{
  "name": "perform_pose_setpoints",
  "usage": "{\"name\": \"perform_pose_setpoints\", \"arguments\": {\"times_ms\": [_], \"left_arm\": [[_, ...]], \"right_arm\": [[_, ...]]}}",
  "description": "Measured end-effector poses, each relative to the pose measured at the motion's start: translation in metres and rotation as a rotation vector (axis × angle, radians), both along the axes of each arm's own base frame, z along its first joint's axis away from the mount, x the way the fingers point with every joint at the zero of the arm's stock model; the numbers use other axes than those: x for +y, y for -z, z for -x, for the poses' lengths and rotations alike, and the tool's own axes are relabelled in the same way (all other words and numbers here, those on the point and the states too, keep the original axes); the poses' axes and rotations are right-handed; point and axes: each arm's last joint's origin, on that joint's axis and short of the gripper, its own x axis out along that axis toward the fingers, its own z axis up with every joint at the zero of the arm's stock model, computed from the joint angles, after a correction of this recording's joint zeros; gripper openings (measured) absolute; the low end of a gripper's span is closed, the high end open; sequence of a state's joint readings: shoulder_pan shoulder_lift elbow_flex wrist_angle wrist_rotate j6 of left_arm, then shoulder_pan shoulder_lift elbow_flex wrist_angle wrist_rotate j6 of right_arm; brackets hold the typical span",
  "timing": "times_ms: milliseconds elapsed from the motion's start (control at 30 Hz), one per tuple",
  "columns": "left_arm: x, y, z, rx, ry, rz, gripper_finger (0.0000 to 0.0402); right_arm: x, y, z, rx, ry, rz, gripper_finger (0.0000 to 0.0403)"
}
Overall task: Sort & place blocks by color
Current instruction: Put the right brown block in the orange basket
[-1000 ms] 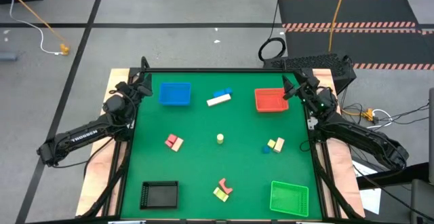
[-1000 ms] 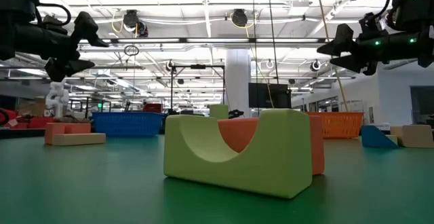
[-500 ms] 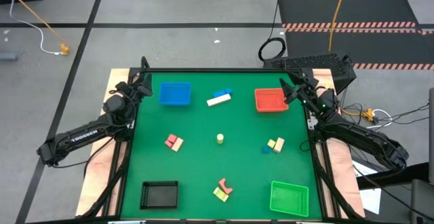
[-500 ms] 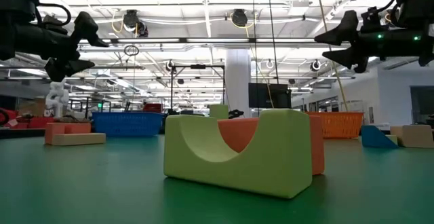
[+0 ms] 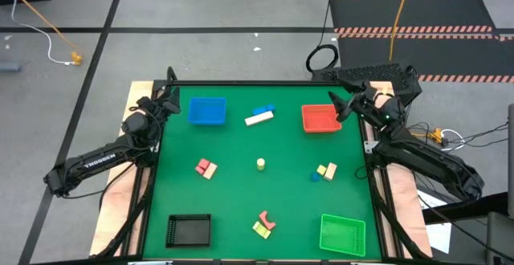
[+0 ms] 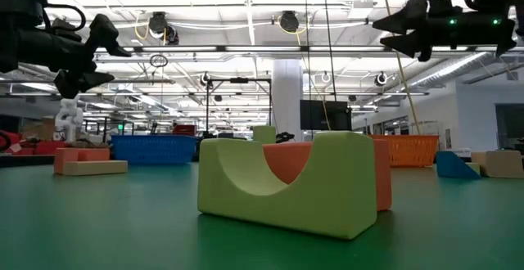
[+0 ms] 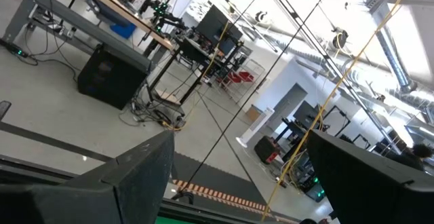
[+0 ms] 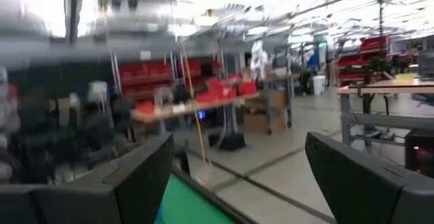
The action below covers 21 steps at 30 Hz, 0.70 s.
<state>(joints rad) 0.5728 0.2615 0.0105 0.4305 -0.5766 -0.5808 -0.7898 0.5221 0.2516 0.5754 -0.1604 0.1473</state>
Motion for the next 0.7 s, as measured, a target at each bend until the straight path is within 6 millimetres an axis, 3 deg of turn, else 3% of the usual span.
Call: {"name": "perform_pose_setpoints", "arguments": {"times_ms": [167, 400, 700], "left_arm": [[0.0, 0.0, 0.0, 0.0, 0.0, 0.0, 0.0337], [0.0, 0.0, 0.0, 0.0, 0.0, 0.0, 0.0337], [0.0, 0.0, 0.0, 0.0, 0.0, 0.0, 0.0337]], "right_arm": [[-0.004, -0.012, -0.004, 0.123, 0.018, 0.01, 0.0325], [-0.009, -0.02, -0.011, 0.227, -0.007, -0.17, 0.0325], [0.007, -0.019, -0.028, 0.285, -0.222, -0.156, 0.0325]]}}
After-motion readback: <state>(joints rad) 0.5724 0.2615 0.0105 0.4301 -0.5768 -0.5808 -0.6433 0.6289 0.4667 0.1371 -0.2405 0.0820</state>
